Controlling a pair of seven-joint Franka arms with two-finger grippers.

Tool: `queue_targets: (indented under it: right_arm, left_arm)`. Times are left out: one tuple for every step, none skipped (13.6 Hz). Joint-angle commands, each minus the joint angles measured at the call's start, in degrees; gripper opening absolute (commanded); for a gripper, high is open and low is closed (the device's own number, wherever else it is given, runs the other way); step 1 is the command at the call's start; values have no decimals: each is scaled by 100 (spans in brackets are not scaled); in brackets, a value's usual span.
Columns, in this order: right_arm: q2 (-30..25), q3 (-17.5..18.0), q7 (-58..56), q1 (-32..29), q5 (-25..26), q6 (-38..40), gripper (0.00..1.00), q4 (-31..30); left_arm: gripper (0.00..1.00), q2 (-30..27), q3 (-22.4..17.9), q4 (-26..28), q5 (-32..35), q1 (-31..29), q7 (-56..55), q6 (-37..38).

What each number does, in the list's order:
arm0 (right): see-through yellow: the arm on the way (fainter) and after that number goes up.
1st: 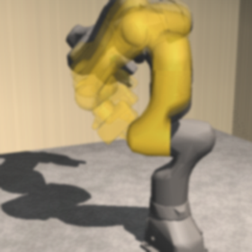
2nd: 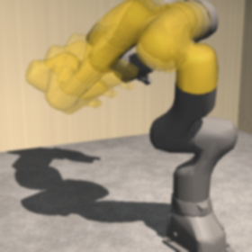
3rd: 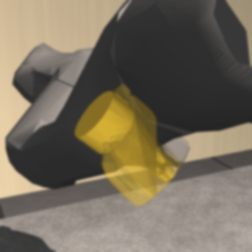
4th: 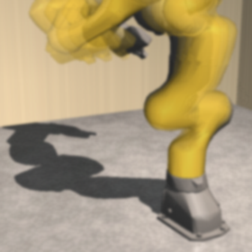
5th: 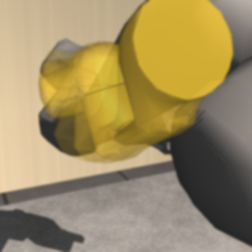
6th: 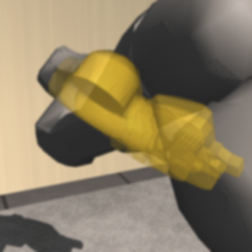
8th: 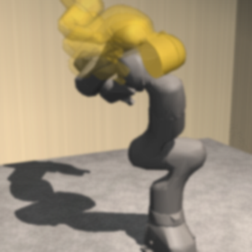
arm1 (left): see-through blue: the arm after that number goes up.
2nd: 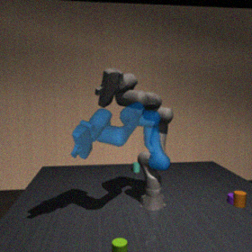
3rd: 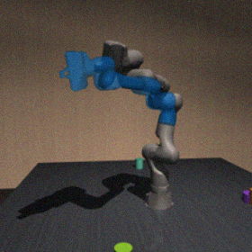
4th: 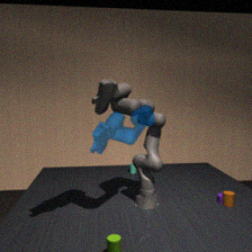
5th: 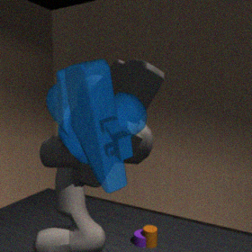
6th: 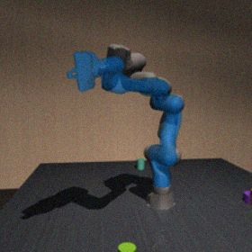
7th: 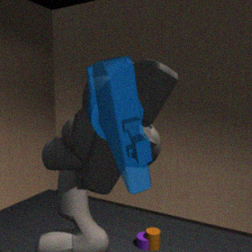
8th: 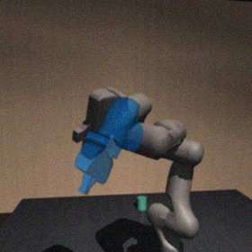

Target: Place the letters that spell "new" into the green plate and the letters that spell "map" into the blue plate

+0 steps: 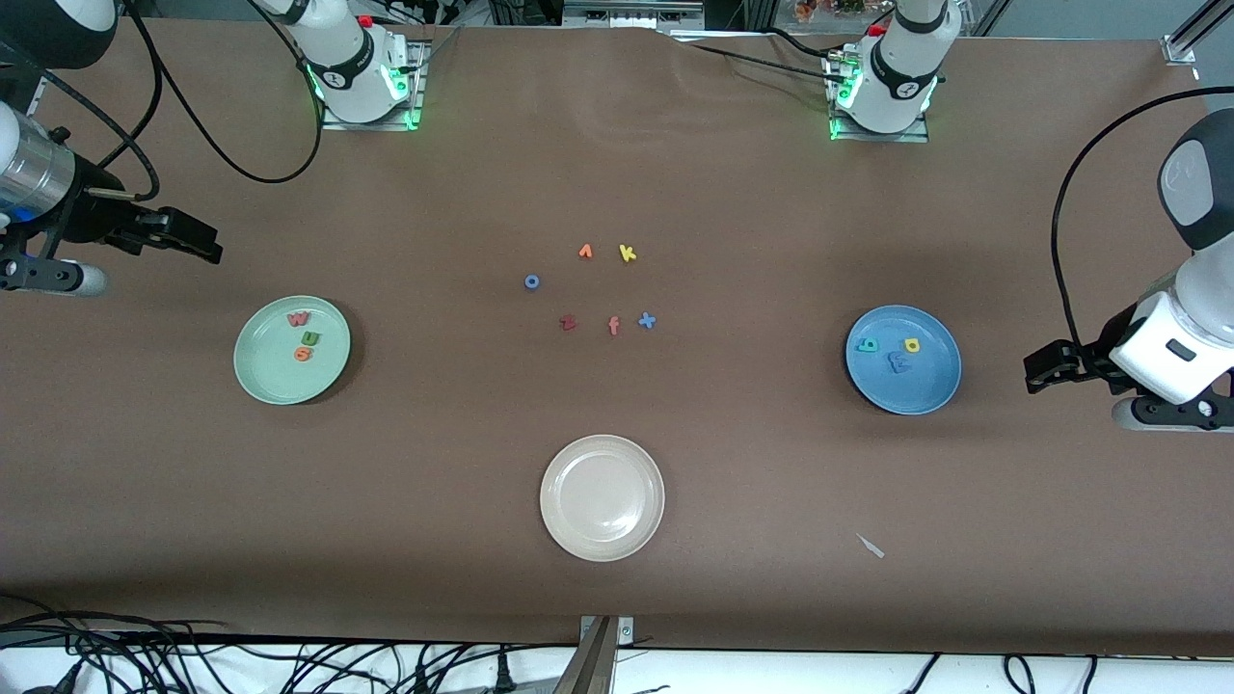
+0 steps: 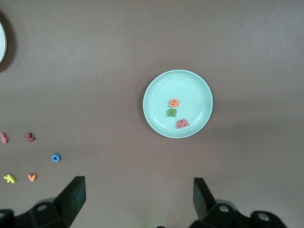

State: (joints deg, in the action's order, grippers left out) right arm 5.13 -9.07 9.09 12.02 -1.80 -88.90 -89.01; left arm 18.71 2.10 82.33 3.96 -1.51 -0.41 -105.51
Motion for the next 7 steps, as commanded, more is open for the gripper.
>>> queue_targets:
  right_arm:
    - [-135,72,58,-68,13,13,100,-108]
    - [-135,72,58,-68,13,13,100,-108]
    - [-135,72,49,-68,13,13,100,-117]
    - [-135,72,49,-68,13,13,100,-108]
    - [-135,72,49,-68,13,13,100,-108]
    - [-135,72,49,-68,13,13,100,-108]
    - [-135,72,49,-68,13,22,100,-117]
  left_arm:
    - [100,-122,45,-50,-176,10,146,4]
    - [100,-131,45,-41,-176,10,146,21]
    - [100,-122,45,-41,-168,10,120,22]
    - [100,-131,54,-7,-72,28,120,30]
    - [100,-131,45,-15,-62,19,137,30]
    - [100,-113,45,11,-62,28,128,30]
    - [100,-105,36,11,-62,19,128,39]
